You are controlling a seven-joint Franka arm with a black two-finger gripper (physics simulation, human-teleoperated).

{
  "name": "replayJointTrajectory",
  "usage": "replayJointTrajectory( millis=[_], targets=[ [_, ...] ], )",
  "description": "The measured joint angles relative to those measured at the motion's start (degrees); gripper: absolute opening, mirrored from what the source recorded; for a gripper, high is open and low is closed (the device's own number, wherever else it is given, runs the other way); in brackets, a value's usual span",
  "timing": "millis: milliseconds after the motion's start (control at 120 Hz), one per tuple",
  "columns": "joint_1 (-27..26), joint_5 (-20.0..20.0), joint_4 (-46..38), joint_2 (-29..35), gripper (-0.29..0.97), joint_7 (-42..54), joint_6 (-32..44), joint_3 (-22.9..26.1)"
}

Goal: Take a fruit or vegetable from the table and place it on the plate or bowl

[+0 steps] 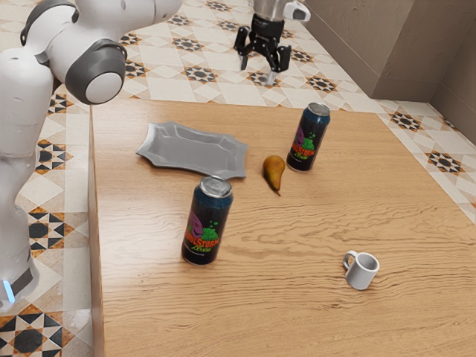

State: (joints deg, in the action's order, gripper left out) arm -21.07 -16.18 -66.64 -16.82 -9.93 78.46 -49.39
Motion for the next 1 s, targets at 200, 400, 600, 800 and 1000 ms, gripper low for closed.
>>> replayJointTrajectory(
  millis=[200,400,600,800,1000],
  targets=[
    [-0.06,-0.14,0.00,0.00,0.68,-1.79,3.25,0.00],
    [-0.07,-0.16,0.00,0.00,0.68,-3.09,4.48,0.00],
    [8.21,-1.34,5.32,-5.51,0.68,-4.69,5.62,4.81],
    [4.23,2.93,12.20,-0.61,0.68,-6.62,6.30,8.78],
    [-8.41,10.57,10.52,-3.40,0.68,-7.92,6.59,11.88]
  ],
)
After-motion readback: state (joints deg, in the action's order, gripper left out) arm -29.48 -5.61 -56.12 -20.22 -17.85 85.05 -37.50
